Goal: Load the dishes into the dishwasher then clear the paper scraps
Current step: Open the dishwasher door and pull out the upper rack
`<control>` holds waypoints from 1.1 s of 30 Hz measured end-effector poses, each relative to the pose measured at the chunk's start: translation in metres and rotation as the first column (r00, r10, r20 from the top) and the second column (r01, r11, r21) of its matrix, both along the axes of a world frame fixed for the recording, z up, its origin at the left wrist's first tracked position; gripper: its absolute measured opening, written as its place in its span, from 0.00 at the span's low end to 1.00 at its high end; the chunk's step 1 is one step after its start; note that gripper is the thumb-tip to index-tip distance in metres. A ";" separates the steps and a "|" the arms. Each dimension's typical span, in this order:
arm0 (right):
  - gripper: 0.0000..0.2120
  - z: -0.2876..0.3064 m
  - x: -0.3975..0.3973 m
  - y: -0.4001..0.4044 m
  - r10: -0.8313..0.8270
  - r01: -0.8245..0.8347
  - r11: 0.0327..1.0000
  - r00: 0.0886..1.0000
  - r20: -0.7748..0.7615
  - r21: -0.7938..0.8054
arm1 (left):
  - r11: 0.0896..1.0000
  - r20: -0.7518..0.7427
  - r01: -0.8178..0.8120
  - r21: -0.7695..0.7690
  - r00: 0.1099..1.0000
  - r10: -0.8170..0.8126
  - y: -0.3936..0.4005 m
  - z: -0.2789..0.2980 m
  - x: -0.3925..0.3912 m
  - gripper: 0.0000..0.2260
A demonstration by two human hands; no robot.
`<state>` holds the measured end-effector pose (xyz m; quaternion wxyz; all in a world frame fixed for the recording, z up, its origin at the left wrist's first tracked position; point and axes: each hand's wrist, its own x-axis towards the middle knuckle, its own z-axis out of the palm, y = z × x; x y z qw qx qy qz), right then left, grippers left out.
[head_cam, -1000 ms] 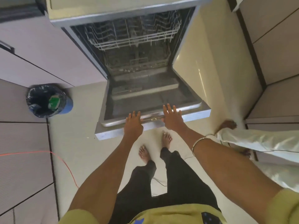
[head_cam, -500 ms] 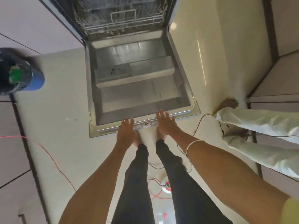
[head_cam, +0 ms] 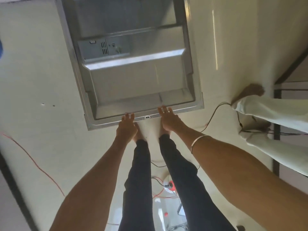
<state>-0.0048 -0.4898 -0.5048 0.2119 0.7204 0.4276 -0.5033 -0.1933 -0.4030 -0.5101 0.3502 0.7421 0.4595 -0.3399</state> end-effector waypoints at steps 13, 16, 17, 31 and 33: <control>0.38 -0.013 0.003 0.016 -0.124 0.123 0.992 0.992 -0.020 -0.036 | 0.983 -0.049 -0.108 -0.150 0.994 0.102 0.037 -0.017 0.007 0.29; 0.41 0.006 0.007 0.033 -0.214 0.214 0.976 0.977 0.001 0.049 | 0.985 0.019 -0.146 -0.091 0.989 0.149 0.062 -0.001 0.016 0.26; 0.42 0.012 0.010 0.043 -0.234 0.232 0.968 0.972 0.013 0.099 | 0.986 0.050 -0.161 -0.051 0.985 0.164 0.072 0.006 0.021 0.26; 0.35 0.129 0.130 0.277 -0.191 0.028 0.762 0.964 0.184 0.647 | 0.820 0.430 -0.224 0.527 0.902 -0.029 0.276 0.117 0.123 0.28; 0.36 0.153 0.148 0.317 -0.154 -0.040 0.721 0.964 0.216 0.692 | 0.761 0.470 -0.262 0.594 0.880 -0.064 0.308 0.139 0.138 0.26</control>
